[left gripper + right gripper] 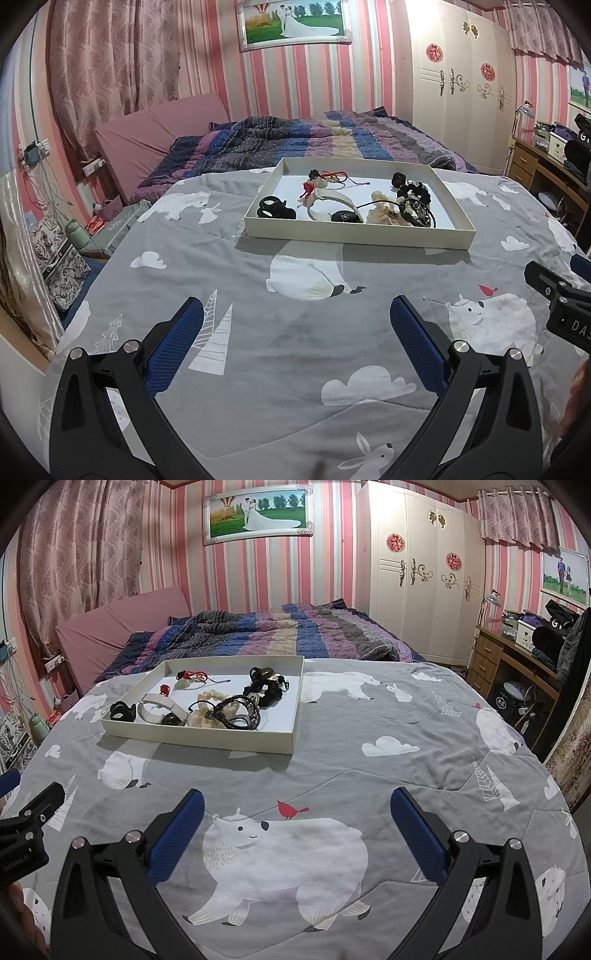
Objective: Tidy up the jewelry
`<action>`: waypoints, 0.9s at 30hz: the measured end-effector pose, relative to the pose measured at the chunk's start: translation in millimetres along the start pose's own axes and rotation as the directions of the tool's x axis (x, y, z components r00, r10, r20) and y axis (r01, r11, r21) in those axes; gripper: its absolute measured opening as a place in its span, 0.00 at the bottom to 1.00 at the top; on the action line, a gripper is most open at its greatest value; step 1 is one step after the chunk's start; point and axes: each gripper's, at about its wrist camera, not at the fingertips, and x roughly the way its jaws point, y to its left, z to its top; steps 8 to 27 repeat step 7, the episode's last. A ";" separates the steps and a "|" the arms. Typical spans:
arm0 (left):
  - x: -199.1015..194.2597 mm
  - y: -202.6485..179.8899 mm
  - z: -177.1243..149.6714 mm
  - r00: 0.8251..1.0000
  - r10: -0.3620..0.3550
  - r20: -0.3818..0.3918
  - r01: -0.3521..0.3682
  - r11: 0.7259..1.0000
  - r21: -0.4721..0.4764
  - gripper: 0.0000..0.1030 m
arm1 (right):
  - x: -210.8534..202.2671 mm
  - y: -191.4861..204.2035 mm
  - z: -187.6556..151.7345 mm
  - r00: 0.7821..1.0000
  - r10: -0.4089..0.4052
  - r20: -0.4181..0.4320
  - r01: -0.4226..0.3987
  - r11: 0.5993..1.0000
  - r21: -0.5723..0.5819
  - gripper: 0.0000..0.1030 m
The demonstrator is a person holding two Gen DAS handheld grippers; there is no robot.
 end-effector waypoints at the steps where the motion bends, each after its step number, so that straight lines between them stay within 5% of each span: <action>1: -0.1 0.1 0.2 1.000 -0.001 0.001 0.001 1.000 -0.001 0.97 | 0.0 -0.1 0.0 1.000 0.001 0.000 -0.001 1.000 0.000 0.98; 27: -1.0 -1.0 0.4 1.000 0.006 -0.001 -0.006 1.000 0.006 0.97 | 0.1 -0.2 0.0 1.000 -0.001 -0.001 0.001 1.000 -0.001 0.98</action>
